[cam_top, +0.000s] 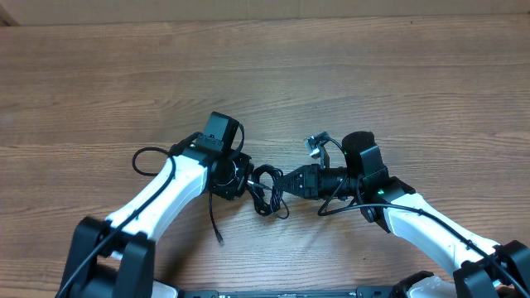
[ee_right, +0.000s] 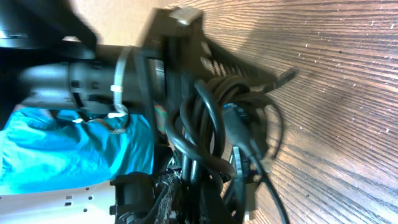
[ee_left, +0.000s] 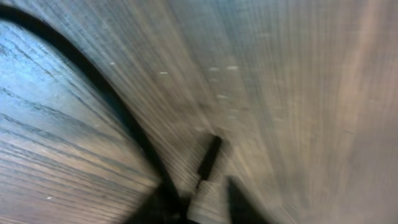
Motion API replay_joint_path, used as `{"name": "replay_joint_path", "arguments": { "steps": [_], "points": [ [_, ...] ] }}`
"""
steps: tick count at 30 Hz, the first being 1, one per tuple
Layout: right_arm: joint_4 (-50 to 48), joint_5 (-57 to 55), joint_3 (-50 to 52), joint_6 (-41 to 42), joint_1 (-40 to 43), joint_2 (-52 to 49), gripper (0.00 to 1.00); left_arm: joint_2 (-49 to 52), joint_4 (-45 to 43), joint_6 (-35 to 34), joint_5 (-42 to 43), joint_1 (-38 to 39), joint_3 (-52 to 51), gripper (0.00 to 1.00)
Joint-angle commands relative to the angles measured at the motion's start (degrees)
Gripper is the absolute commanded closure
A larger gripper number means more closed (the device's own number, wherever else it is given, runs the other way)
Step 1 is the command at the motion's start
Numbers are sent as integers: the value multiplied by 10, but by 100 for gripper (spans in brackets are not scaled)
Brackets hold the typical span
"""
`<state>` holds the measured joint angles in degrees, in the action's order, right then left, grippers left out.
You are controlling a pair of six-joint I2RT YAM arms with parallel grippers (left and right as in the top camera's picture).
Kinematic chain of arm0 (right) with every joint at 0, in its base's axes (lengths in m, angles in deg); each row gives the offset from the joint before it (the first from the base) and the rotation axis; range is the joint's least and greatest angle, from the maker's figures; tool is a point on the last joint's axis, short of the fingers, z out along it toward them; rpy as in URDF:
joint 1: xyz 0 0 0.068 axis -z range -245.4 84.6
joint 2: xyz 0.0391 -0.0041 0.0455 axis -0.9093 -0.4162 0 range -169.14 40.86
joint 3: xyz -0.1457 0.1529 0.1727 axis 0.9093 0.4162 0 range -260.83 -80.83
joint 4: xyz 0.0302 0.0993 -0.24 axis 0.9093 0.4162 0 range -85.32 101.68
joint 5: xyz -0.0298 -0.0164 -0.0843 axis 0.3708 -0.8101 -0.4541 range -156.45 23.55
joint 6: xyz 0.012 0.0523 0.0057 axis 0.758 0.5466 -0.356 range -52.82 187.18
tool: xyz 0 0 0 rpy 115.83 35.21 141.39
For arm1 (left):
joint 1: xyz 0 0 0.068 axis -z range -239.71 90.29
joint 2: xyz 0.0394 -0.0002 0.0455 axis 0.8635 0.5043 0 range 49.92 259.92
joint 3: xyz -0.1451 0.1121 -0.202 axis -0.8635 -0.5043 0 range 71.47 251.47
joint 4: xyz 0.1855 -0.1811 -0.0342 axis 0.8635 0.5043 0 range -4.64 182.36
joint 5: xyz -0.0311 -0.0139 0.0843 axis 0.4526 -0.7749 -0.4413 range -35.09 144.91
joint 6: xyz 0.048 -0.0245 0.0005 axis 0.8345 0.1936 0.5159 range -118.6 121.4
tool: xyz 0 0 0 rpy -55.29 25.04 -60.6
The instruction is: Untangle cables
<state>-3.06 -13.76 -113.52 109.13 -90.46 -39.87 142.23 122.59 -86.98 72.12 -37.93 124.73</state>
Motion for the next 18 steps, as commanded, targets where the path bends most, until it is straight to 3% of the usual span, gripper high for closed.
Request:
{"name": "replay_joint_path", "arguments": {
  "steps": [1, 8, 15, 18],
  "points": [
    [-6, 16, -11, 5, 0, 15, 96, 28, 1, 30, 17, 3, -5, 96],
    [-2, 11, -11, 31, 1, 15, 96, 5, 20, 171, -27, -38, -3, 96],
    [89, -116, -11, 66, 1, 15, 96, -99, 14, 241, -24, -62, -2, 96],
    [90, -122, -11, 78, 0, 15, 96, -141, 12, 255, -27, -47, -2, 96]
  ]
}}
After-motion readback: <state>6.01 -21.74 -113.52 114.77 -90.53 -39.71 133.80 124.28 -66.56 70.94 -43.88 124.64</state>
